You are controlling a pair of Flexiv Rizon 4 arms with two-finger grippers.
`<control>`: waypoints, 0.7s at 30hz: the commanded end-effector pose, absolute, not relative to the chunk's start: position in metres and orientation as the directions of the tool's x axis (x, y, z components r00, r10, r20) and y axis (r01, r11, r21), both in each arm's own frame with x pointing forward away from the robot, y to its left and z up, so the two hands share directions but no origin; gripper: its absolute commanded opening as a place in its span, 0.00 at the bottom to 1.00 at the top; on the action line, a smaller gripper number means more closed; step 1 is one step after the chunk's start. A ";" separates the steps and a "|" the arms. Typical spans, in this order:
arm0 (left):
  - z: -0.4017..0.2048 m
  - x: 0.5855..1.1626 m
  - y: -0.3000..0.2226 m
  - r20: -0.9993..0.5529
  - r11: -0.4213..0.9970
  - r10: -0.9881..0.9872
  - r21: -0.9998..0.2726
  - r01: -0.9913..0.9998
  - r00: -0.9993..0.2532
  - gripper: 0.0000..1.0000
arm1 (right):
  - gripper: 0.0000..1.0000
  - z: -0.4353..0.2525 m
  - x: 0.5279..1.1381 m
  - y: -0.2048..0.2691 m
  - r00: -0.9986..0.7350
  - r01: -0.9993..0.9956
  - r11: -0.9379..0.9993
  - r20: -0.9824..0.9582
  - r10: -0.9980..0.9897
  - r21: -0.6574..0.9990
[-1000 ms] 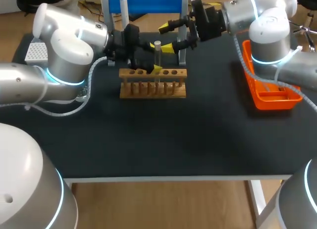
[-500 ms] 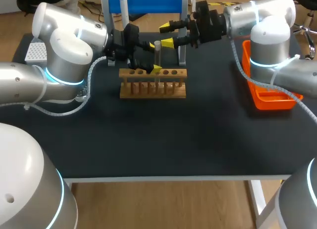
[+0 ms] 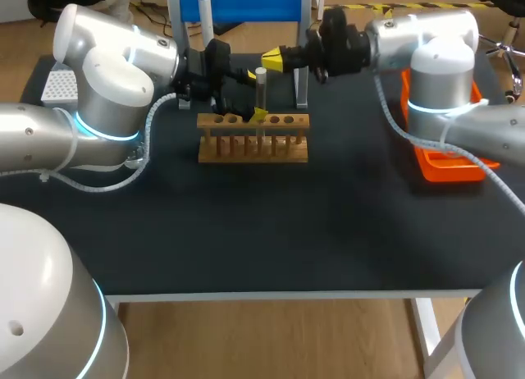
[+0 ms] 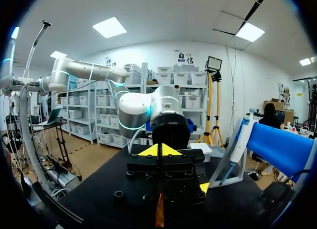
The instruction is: Invert the test tube, pick up the pipette, mount the tip to pipette, aspirate from beaker and dispense into the tube, eject the tip, return the pipette, and cap with the stopper.
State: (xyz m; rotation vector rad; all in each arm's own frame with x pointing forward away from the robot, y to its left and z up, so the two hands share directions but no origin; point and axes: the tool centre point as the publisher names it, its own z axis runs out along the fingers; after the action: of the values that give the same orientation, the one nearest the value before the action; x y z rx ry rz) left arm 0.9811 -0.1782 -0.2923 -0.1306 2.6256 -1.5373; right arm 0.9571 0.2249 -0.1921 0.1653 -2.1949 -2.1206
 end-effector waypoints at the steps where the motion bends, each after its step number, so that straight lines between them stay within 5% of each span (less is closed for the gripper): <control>1: -0.292 0.981 -0.178 -0.039 0.489 -0.122 -0.872 -0.026 -0.992 1.00 | 0.00 -0.197 0.961 0.228 -0.988 -0.014 0.030 -0.009 -0.152 0.999; 21: -0.292 0.981 -0.178 -0.039 0.489 -0.122 -0.872 -0.026 -0.992 1.00 | 0.00 -0.212 0.973 0.237 -0.988 0.053 0.024 0.056 -0.144 0.998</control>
State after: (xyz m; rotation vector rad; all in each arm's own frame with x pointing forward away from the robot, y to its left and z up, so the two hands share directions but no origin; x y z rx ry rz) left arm 0.9811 -0.1782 -0.2923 -0.1306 2.6256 -1.5373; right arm 0.9683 0.2354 -0.2097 0.0881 -2.1482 -2.1003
